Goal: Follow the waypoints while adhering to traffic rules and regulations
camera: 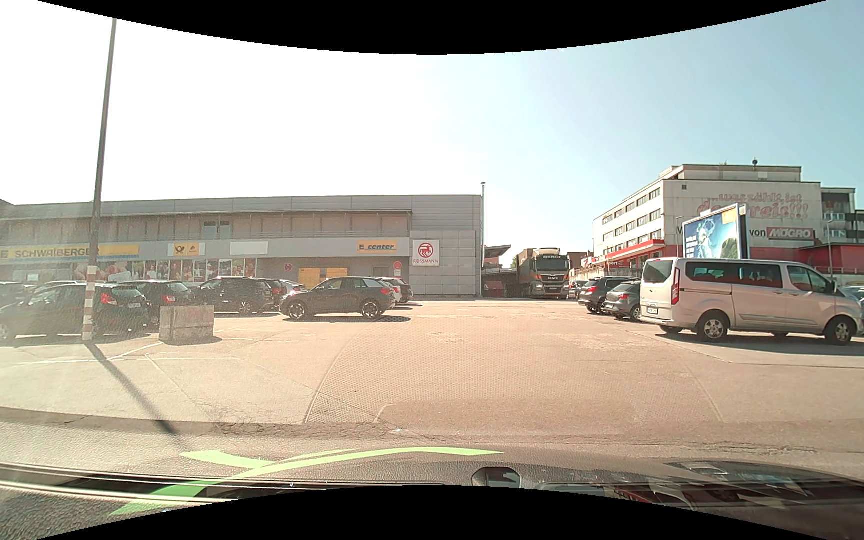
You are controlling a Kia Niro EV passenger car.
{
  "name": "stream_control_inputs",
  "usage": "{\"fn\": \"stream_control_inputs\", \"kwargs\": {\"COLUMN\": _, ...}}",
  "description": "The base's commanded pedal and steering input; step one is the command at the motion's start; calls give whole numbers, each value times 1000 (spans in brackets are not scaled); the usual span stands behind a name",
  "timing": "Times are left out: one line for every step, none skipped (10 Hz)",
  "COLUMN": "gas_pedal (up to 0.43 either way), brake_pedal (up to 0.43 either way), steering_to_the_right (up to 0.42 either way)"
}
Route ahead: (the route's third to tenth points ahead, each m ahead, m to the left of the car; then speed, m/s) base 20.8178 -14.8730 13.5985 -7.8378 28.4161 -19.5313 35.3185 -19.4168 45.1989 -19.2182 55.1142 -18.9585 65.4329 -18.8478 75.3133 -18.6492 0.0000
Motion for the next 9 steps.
{"fn": "stream_control_inputs", "kwargs": {"gas_pedal": 0, "brake_pedal": 402, "steering_to_the_right": -55}}
{"fn": "stream_control_inputs", "kwargs": {"gas_pedal": 0, "brake_pedal": 402, "steering_to_the_right": -55}}
{"fn": "stream_control_inputs", "kwargs": {"gas_pedal": 0, "brake_pedal": 402, "steering_to_the_right": -55}}
{"fn": "stream_control_inputs", "kwargs": {"gas_pedal": 0, "brake_pedal": 402, "steering_to_the_right": -55}}
{"fn": "stream_control_inputs", "kwargs": {"gas_pedal": 0, "brake_pedal": 402, "steering_to_the_right": -55}}
{"fn": "stream_control_inputs", "kwargs": {"gas_pedal": 0, "brake_pedal": 402, "steering_to_the_right": -55}}
{"fn": "stream_control_inputs", "kwargs": {"gas_pedal": 0, "brake_pedal": 402, "steering_to_the_right": -55}}
{"fn": "stream_control_inputs", "kwargs": {"gas_pedal": 0, "brake_pedal": 402, "steering_to_the_right": -55}}
{"fn": "stream_control_inputs", "kwargs": {"gas_pedal": 0, "brake_pedal": 402, "steering_to_the_right": -55}}
